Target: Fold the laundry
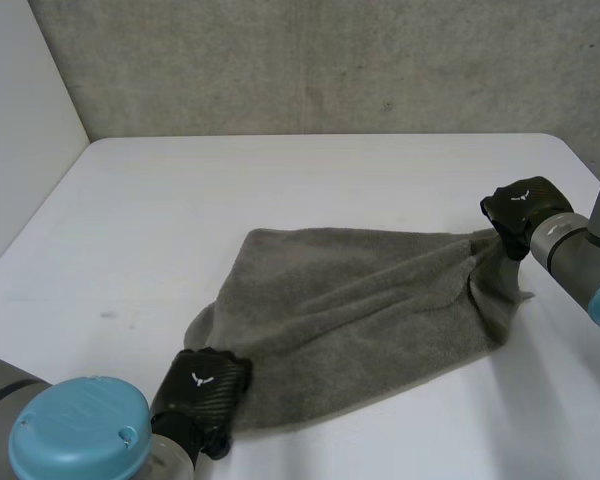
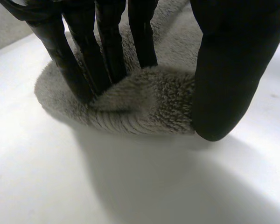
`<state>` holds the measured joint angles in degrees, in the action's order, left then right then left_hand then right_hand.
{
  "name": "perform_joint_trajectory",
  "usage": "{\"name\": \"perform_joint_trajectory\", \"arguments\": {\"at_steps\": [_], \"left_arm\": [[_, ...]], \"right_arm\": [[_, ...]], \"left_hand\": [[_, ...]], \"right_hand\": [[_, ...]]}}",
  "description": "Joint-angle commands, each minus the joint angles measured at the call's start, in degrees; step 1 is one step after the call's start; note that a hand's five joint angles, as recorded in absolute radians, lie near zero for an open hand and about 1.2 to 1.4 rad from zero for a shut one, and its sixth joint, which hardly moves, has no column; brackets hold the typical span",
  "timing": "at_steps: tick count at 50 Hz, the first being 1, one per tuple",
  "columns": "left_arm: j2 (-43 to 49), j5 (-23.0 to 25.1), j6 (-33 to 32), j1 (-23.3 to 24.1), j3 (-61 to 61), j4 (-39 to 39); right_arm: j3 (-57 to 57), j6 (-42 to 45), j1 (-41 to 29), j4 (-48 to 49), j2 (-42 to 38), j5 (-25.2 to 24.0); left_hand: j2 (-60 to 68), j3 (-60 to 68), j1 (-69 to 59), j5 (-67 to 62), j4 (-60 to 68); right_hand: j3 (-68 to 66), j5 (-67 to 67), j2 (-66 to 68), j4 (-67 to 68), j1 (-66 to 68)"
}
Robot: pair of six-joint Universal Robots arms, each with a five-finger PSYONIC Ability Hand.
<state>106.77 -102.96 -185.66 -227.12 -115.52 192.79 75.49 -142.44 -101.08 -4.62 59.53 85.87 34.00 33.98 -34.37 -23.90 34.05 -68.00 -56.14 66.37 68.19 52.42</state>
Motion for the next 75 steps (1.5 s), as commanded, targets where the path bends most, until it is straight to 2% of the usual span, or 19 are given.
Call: {"name": "perform_joint_trajectory", "arguments": {"at_steps": [1, 5, 9, 17, 26, 31, 39, 44, 48, 49, 50, 51, 52, 53, 58, 61, 66, 68, 75], "left_arm": [[0.19, 0.04, -0.14, -1.83, 0.12, 4.08], [0.28, 0.04, -0.23, -2.89, 0.29, 5.32], [-0.07, 0.04, -0.23, -5.17, 0.99, 5.75], [-3.84, 0.39, -1.02, -10.88, 2.66, 4.62], [-19.65, 1.10, -6.03, -14.14, 7.58, -2.06], [-22.92, 3.72, -6.03, -15.10, 9.43, -3.03], [-19.85, 8.31, -5.94, -18.45, 9.35, -2.33], [-1.96, 9.27, -6.47, -19.41, 15.82, -2.07], [7.28, 9.27, -6.47, -19.50, 24.08, -2.07], [7.31, 9.27, -6.47, -19.50, 24.11, -2.07], [7.31, 9.27, -6.47, -19.50, 24.11, -2.07], [8.96, 9.01, -6.38, -19.59, 26.55, -2.07], [10.20, 8.83, -6.21, -19.59, 28.84, -2.07], [10.21, 8.83, -6.21, -19.59, 28.86, -2.07], [10.21, 8.83, -5.77, -19.59, 29.74, -2.07], [9.60, 8.74, -5.77, -19.59, 28.51, -2.07], [9.33, 8.83, -5.77, -19.59, 27.19, -1.72], [9.33, 8.83, -5.77, -19.59, 26.67, -1.63], [8.45, 8.74, -5.77, -20.20, 25.34, 0.04]], "right_arm": [[0.18, 0.05, 0.00, -0.04, -0.38, 0.00], [0.01, 0.05, 0.00, -0.12, -0.20, 0.17], [-0.52, 1.19, 0.18, -0.82, 0.15, 0.17], [-1.40, 10.85, 1.06, -7.31, 4.96, 0.44], [-5.35, 11.74, 3.96, -17.88, 12.54, 0.44], [-7.55, 12.10, 5.81, -22.36, 14.21, -0.70], [-13.53, 10.95, 5.28, -21.83, 3.14, 0.09], [-23.16, 7.71, 2.12, -17.46, -10.36, 1.31], [-33.71, 7.61, 0.89, -10.61, -20.74, 8.93], [-33.74, 7.61, 0.88, -10.58, -20.77, 8.96], [-36.01, 7.70, 0.10, -8.32, -22.51, 11.57], [-37.33, 7.61, -0.78, -6.21, -22.96, 13.69], [-37.35, 7.61, -0.79, -6.19, -22.97, 13.71], [-37.00, 7.09, -1.31, -4.62, -22.10, 14.84], [-27.94, 4.27, -1.84, -3.02, -12.60, 13.89], [-15.95, -0.81, -1.84, -2.32, -2.26, 8.64], [-8.52, -3.46, -1.84, -2.50, 2.52, 5.10], [0.32, -6.44, -2.28, -2.58, 5.76, 1.59], [8.00, -12.07, -3.86, 0.05, 5.25, -2.55]], "left_hand": [[22.93, 22.96, -22.57, -23.04, 22.88], [30.04, 30.06, -29.67, -30.14, 29.99], [45.94, 45.96, -45.57, -46.04, 45.89], [46.00, 46.02, -45.63, -46.10, 45.95], [46.00, 46.02, -45.63, -46.10, 45.95], [46.00, 46.02, -45.63, -46.10, 45.95], [46.00, 46.02, -45.63, -46.10, 45.95], [46.00, 46.02, -45.63, -46.10, 45.95], [46.00, 46.02, -45.63, -46.10, 45.95], [46.00, 46.02, -45.63, -46.10, 45.95], [46.00, 46.02, -45.63, -46.10, 45.95], [46.00, 46.02, -45.63, -46.10, 45.95], [46.00, 46.02, -45.63, -46.10, 45.95], [46.00, 46.02, -45.63, -46.10, 45.95], [46.00, 46.02, -45.63, -46.10, 45.95], [46.00, 46.02, -45.63, -46.10, 45.95], [46.00, 46.02, -45.63, -46.10, 45.95], [46.00, 46.02, -45.63, -46.10, 45.95], [46.00, 46.02, -45.63, -46.10, 45.95]], "right_hand": [[-12.00, -13.86, 13.63, 11.81, 27.58], [-12.00, -13.86, 13.63, 11.81, 27.58], [-12.00, -13.86, 13.63, 11.81, 27.58], [-12.00, -13.86, 13.63, 11.81, 27.58], [-12.00, -13.86, 13.63, 11.81, 27.58], [-12.00, -13.86, 13.63, 11.81, 27.58], [-12.00, -13.86, 13.63, 11.81, 27.58], [-12.00, -13.86, 13.63, 11.81, 27.58], [-12.00, -13.86, 13.63, 11.81, 27.58], [-12.00, -13.86, 13.63, 11.81, 27.58], [-6.07, -7.92, 7.70, 5.88, 21.64], [29.96, 28.11, -28.33, -30.15, -14.39], [30.32, 28.47, -28.69, -30.51, -14.75], [58.00, 56.14, -56.37, -58.19, -42.42], [58.00, 56.14, -56.37, -58.19, -42.42], [58.00, 56.14, -56.37, -58.19, -42.42], [58.00, 56.14, -56.37, -58.19, -42.42], [58.00, 56.14, -56.37, -58.19, -42.42], [50.85, 48.99, -49.22, -51.04, -35.28]]}}
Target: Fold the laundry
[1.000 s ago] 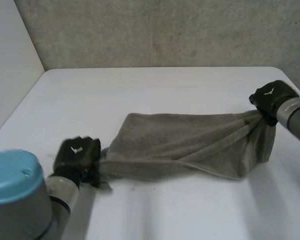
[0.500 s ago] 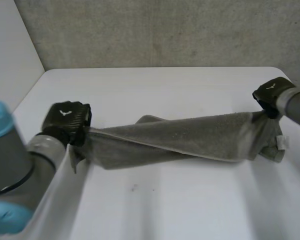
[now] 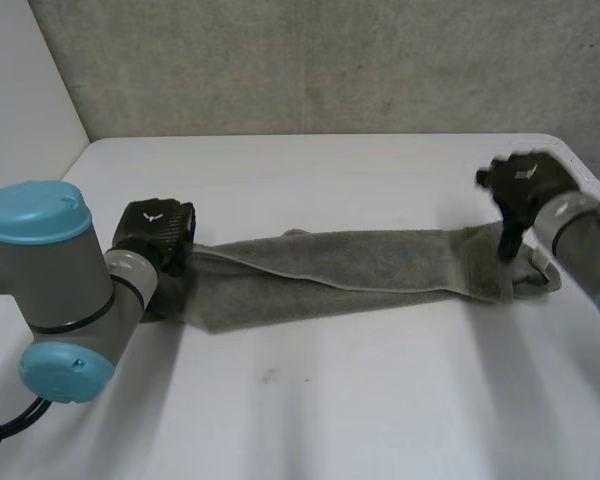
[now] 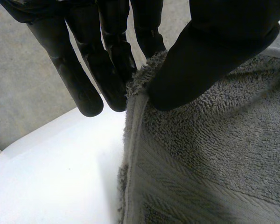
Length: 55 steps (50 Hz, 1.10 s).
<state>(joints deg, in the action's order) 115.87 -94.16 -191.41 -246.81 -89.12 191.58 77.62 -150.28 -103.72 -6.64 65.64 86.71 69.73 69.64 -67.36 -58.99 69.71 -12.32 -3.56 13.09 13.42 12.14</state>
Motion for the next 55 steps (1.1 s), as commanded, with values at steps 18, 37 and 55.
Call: {"name": "perform_joint_trajectory", "arguments": {"at_steps": [18, 37, 55], "left_arm": [[-1.26, 0.03, 0.08, -2.28, -2.11, 1.95], [-1.00, 0.03, -0.19, -2.28, -2.55, 2.13], [0.76, 0.56, -14.48, -2.01, -0.18, -13.22]], "right_arm": [[8.16, -5.55, -1.13, 17.37, -12.29, -4.18], [8.51, -5.37, -0.52, 20.27, -5.79, -4.09], [2.18, 24.85, 2.03, -26.47, -1.92, -2.08]], "left_hand": [[10.27, 10.36, -12.64, -11.01, 10.29], [10.27, 10.36, -12.64, -11.01, 10.29], [10.27, 10.36, -12.64, -11.01, 10.29]], "right_hand": [[-26.70, -25.46, 25.93, 25.59, 26.88], [-67.68, -66.44, 66.91, 66.58, 67.86], [-67.68, -66.44, 66.91, 66.58, 67.86]]}}
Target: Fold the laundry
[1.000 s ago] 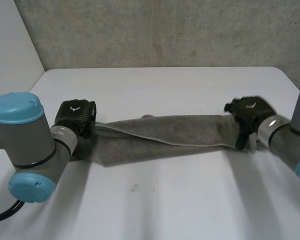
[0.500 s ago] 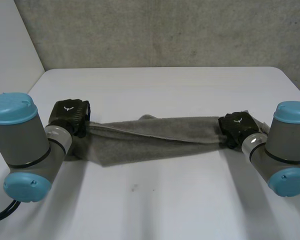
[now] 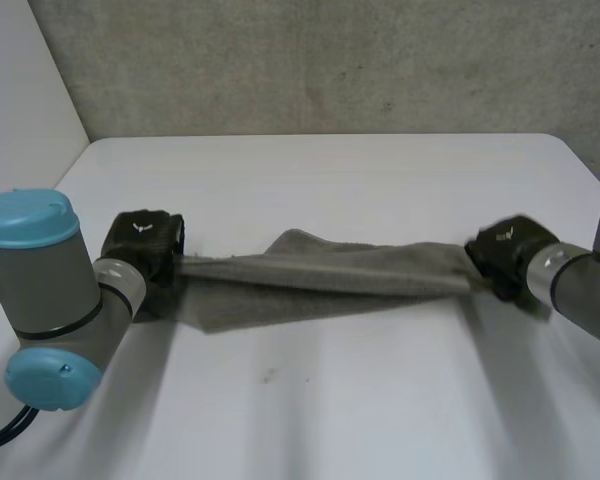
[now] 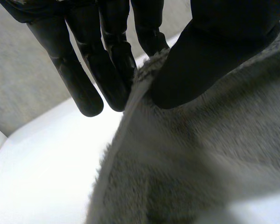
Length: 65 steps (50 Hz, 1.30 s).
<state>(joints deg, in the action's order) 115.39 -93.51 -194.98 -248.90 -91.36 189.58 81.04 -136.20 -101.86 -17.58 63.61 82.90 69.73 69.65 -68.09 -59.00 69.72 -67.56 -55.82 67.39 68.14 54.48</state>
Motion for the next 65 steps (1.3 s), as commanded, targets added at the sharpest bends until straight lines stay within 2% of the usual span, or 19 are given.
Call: {"name": "perform_joint_trajectory", "arguments": {"at_steps": [1, 7, 11, 15, 17, 19, 22, 23, 24, 25, 27, 29, 34, 44, 51, 58, 61, 64, 65], "left_arm": [[1.24, -0.36, -13.38, 0.09, 2.67, -14.12], [1.33, -0.10, -16.57, 0.09, 4.53, -17.84], [4.03, -0.10, -16.57, 0.09, 9.08, -14.08], [7.21, -0.01, -16.75, 0.17, 14.63, -10.11], [9.84, -0.27, -16.66, 0.35, 24.16, -5.21], [10.72, -0.18, -16.57, 0.44, 29.78, -2.66], [11.43, -0.36, -15.96, 0.61, 41.21, 3.66], [11.43, -0.36, -15.95, 0.61, 41.26, 3.69], [11.26, -0.36, -14.82, 0.79, 45.62, 7.96], [10.91, -0.71, -13.16, 0.88, 48.97, 12.78], [10.30, -0.88, -11.14, 0.88, 50.74, 16.75], [9.24, -0.80, -9.36, 0.96, 51.20, 19.78], [6.25, -0.71, -7.34, 1.05, 46.98, 19.69], [4.22, -0.18, -7.25, 0.88, 23.98, 20.04], [7.55, 0.08, -7.52, 0.88, 14.04, 21.97], [11.34, 0.17, -7.96, 0.79, 6.81, 22.77], [11.26, 0.08, -8.84, 0.70, 2.77, 21.18], [8.44, -0.36, -12.61, 0.26, -1.19, 14.86], [4.88, -0.62, -14.96, 0.26, -3.10, 9.37]], "right_arm": [[-1.23, 10.78, 0.17, -15.56, 0.11, 1.73], [-4.47, 13.50, -0.54, -16.17, 0.20, 4.45], [-8.35, 14.38, -0.71, -15.38, -2.61, 4.99], [-19.03, 13.77, -2.46, -10.48, -8.93, 6.73], [-24.26, 13.50, -3.17, -7.29, -10.26, 8.41], [-36.50, 12.98, -4.14, 2.06, -12.45, 12.44], [-42.54, 12.62, -4.32, 8.53, -12.90, 13.95], [-46.89, 12.36, -4.40, 15.92, -12.46, 14.56], [-48.50, 11.92, -4.49, 23.39, -11.50, 14.48], [-48.52, 11.92, -4.49, 23.47, -11.49, 14.48], [-46.34, 11.74, -4.49, 34.41, -7.82, 13.26], [-44.06, 11.74, -4.58, 36.37, -6.23, 12.12], [-35.81, 10.87, -5.10, 36.65, -2.71, 9.30], [-17.67, 4.63, -5.81, 37.09, 0.99, 5.87], [-6.96, 0.24, -5.46, 36.48, -4.35, 0.51], [-2.65, 0.67, -5.46, 31.66, -9.81, -0.02], [-2.11, 1.02, -5.46, 26.13, -9.65, 0.06], [-2.46, 1.90, -5.46, 17.63, -7.11, 0.85], [-2.46, 1.90, -5.46, 17.58, -7.10, 0.86]], "left_hand": [[10.27, 10.35, -11.91, -11.00, 10.28], [10.27, 10.35, -11.91, -11.00, 10.28], [10.27, 10.35, -11.91, -11.00, 10.28], [10.27, 10.35, -11.91, -11.00, 10.28], [10.27, 10.35, -11.91, -11.00, 10.28], [10.27, 10.35, -11.91, -11.00, 10.28], [10.27, 10.35, -11.91, -11.00, 10.28], [10.27, 10.35, -11.91, -11.00, 10.28], [10.27, 10.35, -11.91, -11.00, 10.28], [10.27, 10.35, -11.91, -11.00, 10.28], [10.27, 10.35, -11.91, -11.00, 10.28], [10.27, 10.35, -11.91, -11.00, 10.28], [10.27, 10.35, -11.91, -11.00, 10.28], [10.27, 10.35, -11.91, -11.00, 10.28], [10.27, 10.35, -11.91, -11.00, 10.28], [10.27, 10.35, -11.91, -11.00, 10.28], [10.27, 10.35, -11.91, -11.00, 10.28], [10.27, 10.35, -11.91, -11.00, 10.28], [10.27, 10.35, -11.91, -11.00, 10.28]], "right_hand": [[-12.44, -14.18, 12.61, 11.86, 25.52], [-12.44, -14.18, 12.61, 11.86, 25.52], [-12.44, -14.18, 12.61, 11.86, 25.52], [-12.44, -14.18, 12.61, 11.86, 25.52], [-12.44, -14.18, 12.61, 11.86, 25.52], [-12.44, -14.18, 12.61, 11.86, 25.52], [-12.44, -14.18, 12.61, 11.86, 25.52], [-12.44, -14.18, 12.61, 11.86, 25.52], [-12.44, -14.18, 12.61, 11.86, 25.52], [-12.44, -14.18, 12.61, 11.86, 25.52], [-12.44, -14.18, 12.61, 11.86, 25.52], [-12.44, -14.18, 12.61, 11.86, 25.52], [-12.44, -14.18, 12.61, 11.86, 25.52], [-12.44, -14.18, 12.61, 11.86, 25.52], [-12.44, -14.18, 12.61, 11.86, 25.52], [-12.44, -14.18, 12.61, 11.86, 25.52], [-12.44, -14.18, 12.61, 11.86, 25.52], [-12.44, -14.18, 12.61, 11.86, 25.52], [-12.44, -14.18, 12.61, 11.86, 25.52]]}}
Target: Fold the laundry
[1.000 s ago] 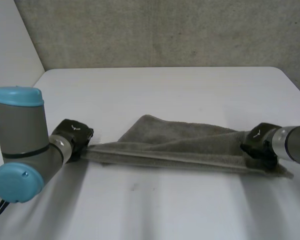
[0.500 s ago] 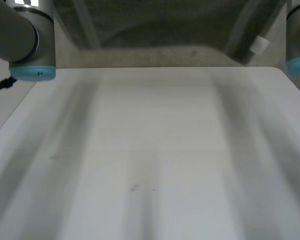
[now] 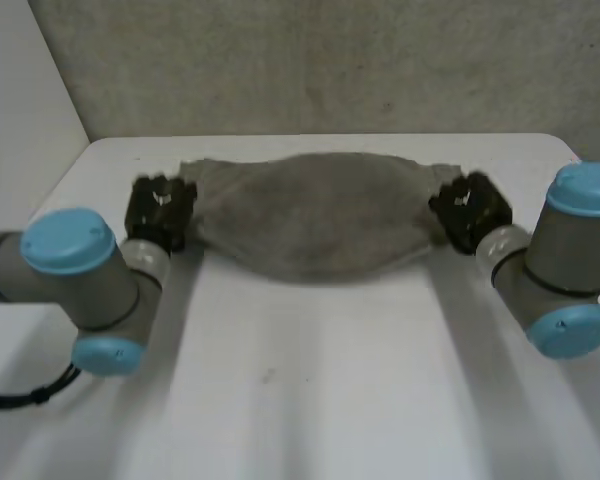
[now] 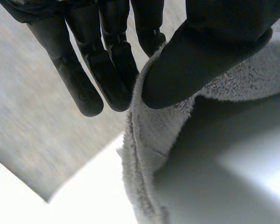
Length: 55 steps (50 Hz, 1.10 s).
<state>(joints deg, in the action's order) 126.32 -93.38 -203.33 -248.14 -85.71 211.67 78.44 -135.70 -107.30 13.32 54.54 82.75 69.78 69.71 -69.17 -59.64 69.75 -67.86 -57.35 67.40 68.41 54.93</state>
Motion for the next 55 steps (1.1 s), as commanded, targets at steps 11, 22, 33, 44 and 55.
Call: {"name": "perform_joint_trajectory", "arguments": {"at_steps": [11, 22, 33, 44, 55], "left_arm": [[-26.11, -0.75, -9.01, 1.52, -12.99, -50.20], [-17.63, -0.84, -9.80, 0.99, -5.71, -33.29], [4.69, -1.10, -9.72, 1.17, 12.55, -18.15], [18.16, -0.40, -9.89, 0.82, 28.13, -14.72], [24.23, -0.14, -14.45, 0.82, 36.48, -9.62]], "right_arm": [[1.10, 7.82, 1.48, -46.63, 17.79, 3.21], [-0.83, 10.81, 1.31, -36.52, 11.90, 5.93], [-10.05, 9.05, -0.89, -9.56, -4.87, 11.12], [-18.94, 9.32, -1.33, -4.00, -14.64, 10.76], [-26.14, 9.32, -1.42, -1.01, -21.23, 10.68]], "left_hand": [[10.22, 10.29, -10.83, -10.36, 10.25], [10.22, 10.29, -10.83, -10.36, 10.25], [10.22, 10.29, -10.83, -10.36, 10.25], [10.22, 10.29, -10.83, -10.36, 10.25], [10.22, 10.29, -10.83, -10.36, 10.25]], "right_hand": [[-12.14, -12.65, 12.60, 11.59, 25.07], [-12.14, -12.65, 12.60, 11.59, 25.07], [-12.14, -12.65, 12.60, 11.59, 25.07], [-12.14, -12.65, 12.60, 11.59, 25.07], [-12.14, -12.65, 12.60, 11.59, 25.07]]}}
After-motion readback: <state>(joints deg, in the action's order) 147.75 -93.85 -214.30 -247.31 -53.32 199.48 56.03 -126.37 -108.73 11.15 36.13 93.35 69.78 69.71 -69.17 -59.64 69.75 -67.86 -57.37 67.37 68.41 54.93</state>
